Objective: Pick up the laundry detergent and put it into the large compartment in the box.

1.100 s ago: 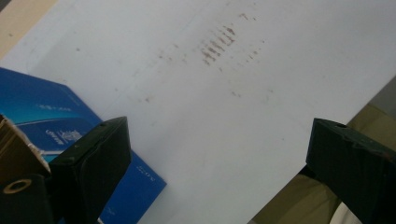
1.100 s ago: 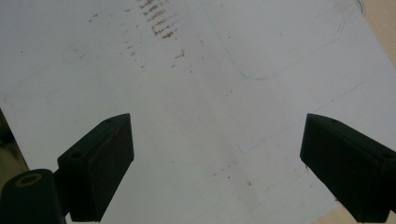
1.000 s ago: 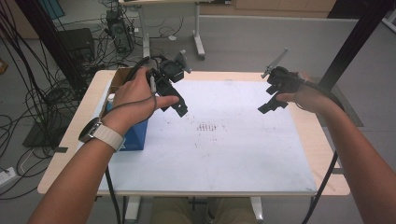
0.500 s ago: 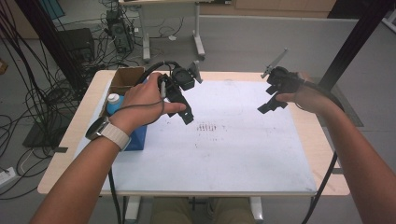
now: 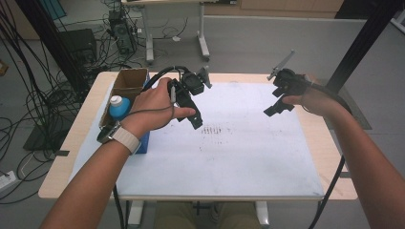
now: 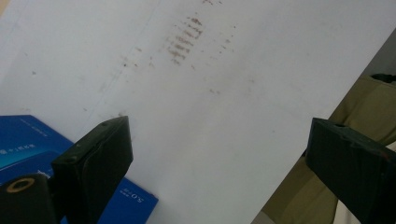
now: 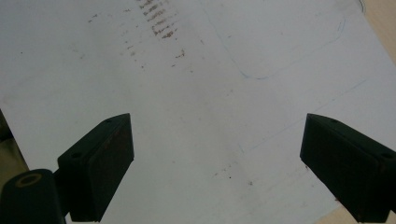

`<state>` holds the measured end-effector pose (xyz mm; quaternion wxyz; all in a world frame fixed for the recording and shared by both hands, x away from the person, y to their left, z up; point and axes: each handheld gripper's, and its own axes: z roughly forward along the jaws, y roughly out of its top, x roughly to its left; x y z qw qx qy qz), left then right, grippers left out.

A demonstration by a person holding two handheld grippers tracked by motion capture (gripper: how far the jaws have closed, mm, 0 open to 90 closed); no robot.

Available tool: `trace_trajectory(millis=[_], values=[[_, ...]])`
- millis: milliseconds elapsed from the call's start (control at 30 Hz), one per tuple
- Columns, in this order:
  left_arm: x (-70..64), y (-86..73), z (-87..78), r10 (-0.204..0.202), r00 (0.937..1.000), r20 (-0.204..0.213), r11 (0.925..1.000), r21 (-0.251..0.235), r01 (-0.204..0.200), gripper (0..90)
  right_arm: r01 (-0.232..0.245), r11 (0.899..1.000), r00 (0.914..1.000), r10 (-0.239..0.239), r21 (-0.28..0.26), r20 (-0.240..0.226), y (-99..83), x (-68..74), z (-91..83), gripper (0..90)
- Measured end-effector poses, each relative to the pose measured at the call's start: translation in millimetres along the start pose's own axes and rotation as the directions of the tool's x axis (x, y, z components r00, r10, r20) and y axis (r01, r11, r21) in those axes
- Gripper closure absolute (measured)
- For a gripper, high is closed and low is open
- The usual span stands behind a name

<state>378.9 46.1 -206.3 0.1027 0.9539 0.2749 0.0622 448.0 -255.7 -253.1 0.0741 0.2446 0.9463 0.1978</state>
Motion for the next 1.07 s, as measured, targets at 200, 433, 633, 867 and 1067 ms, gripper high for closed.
trace_trajectory(millis=[200, 433, 633, 867, 1067], values=[[-0.2, 2.4, 1.6, -0.002, 1.0000, -0.002, 1.0000, 0.002, 0.002, 7.9, 0.000, 1.000, 1.0000, 0.000, -0.001, -0.001, 0.4, 0.3, 1.2, 9.8], [1.1, 2.6, 1.6, -0.009, 0.9999, -0.005, 1.0000, 0.002, 0.009, 7.9, 0.000, 1.000, 1.0000, 0.000, 0.002, -0.002, -0.1, -0.2, 1.8, 9.8], [1.8, 2.3, 1.1, -0.012, 0.9999, -0.004, 0.9999, 0.001, 0.012, 7.9, -0.002, 1.000, 1.0000, 0.002, -0.001, 0.000, -1.9, -1.3, 0.6, 9.8], [1.7, 2.3, 1.4, -0.011, 0.9999, -0.006, 0.9999, 0.003, 0.011, 7.9, -0.001, 1.000, 1.0000, 0.001, -0.003, 0.001, -1.7, -0.7, 0.6, 9.8], [2.0, 2.0, 0.3, -0.016, 0.9999, -0.006, 0.9999, -0.001, 0.016, 7.9, -0.005, 1.000, 1.0000, 0.005, -0.004, -0.001, -3.3, -1.0, 1.0, 9.8]])
